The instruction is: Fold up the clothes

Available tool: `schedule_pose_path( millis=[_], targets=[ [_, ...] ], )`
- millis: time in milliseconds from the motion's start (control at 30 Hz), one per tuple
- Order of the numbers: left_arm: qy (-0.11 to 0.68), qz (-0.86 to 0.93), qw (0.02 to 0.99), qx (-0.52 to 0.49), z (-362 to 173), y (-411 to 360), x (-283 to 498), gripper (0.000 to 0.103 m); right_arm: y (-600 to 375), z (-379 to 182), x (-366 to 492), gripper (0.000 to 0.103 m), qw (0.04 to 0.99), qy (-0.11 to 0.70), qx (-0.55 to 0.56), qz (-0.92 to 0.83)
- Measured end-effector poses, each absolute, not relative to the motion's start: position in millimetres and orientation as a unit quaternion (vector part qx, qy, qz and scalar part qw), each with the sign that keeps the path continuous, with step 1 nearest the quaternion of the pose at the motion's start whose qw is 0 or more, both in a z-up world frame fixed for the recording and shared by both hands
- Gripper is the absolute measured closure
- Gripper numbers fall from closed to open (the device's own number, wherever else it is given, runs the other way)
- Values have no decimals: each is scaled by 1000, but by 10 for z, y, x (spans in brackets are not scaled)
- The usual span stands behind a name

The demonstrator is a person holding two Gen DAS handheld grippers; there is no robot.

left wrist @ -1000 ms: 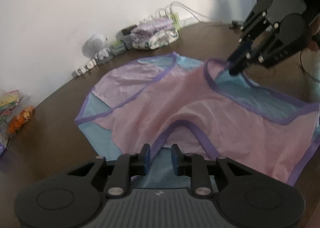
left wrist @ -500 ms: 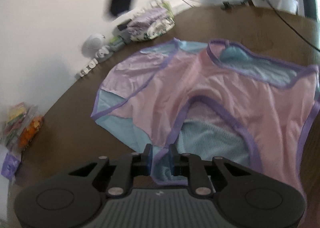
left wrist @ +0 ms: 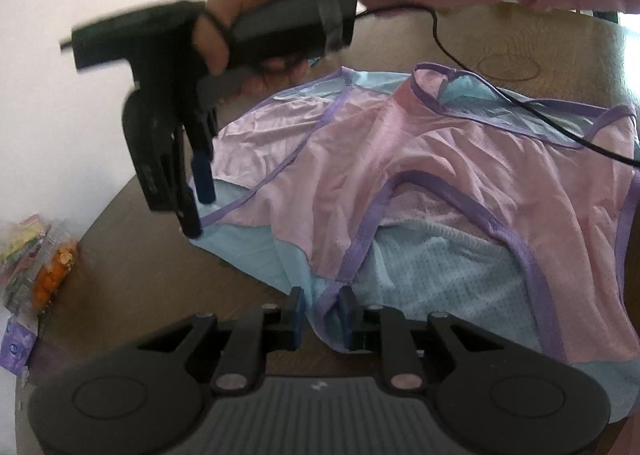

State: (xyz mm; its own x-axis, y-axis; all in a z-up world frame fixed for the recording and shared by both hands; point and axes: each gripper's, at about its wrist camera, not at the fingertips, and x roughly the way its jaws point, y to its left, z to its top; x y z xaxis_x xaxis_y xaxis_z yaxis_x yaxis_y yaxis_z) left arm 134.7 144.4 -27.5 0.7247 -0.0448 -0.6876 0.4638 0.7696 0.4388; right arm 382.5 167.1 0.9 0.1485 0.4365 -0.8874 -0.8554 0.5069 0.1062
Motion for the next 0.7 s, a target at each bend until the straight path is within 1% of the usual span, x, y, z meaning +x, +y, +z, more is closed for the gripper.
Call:
schedule_pose_path(
  millis=[33,67,100,133,400,700],
  targets=[
    [339,-145,877,307,-276,1440,1343,85,1696,-25,3822,83,723,480,-224,443],
    [339,-144,877,309,-282,1436,1346,89,1711,-40,3812,86,722,481,-226,443],
    [339,-142,877,310,-290,1431,1351,98,1716,-33,3800,96,722,479,-227,445],
    [336,-140,877,313,-293,1422,1346,100,1712,-5,3798,101,724,475,-222,448],
    [316,-120,883,327,-226,1378,1213,101,1639,233,3882,101,764,440,-174,438],
    [339,-115,878,318,-262,1338,1120,100,1621,-57,4025,101,773,452,-149,419]
  ],
)
